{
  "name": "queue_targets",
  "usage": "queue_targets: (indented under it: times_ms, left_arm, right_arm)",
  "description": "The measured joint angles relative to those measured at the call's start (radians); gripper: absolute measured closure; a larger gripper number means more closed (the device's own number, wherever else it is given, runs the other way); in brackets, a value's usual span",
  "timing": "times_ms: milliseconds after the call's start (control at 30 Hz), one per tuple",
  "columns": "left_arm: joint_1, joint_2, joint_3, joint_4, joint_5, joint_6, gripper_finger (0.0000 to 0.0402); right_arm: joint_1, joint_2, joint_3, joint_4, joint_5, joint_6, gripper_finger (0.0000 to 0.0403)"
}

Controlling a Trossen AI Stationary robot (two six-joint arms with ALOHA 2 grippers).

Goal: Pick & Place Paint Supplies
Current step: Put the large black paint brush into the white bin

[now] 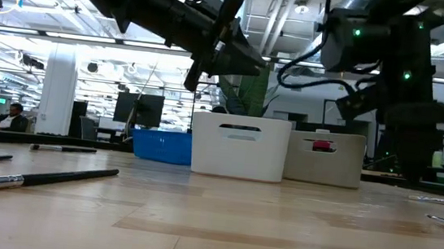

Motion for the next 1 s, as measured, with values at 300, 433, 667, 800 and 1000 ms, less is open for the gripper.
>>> queue_targets:
  times_ms: [300,433,667,800,1000]
  left_arm:
    - [0.003,-0.012,0.000,-0.005,0.000,-0.083,0.0331]
    - [0.010,-0.012,0.000,-0.003,-0.003,-0.136,0.0331]
    - [0.031,-0.012,0.000,0.004,-0.008,-0.158,0.0331]
    - [0.040,-0.012,0.000,0.005,-0.008,-0.214,0.0330]
    - [0.037,-0.011,0.000,0.007,-0.008,-0.243,0.0331]
  right_arm:
    - [0.000,-0.110,-0.139,0.122,0.008,-0.011,0.0182]
    - [0.000,-0.195,-0.224,0.145,0.003,0.009,0.0182]
    - [-0.008,-0.288,-0.269,0.216,0.000,0.031,0.0182]
    - [-0.005,-0.280,-0.269,0.243,0.006,0.075,0.0182]
    - [0.020,-0.219,-0.279,0.282,0.028,0.115,0.0182]
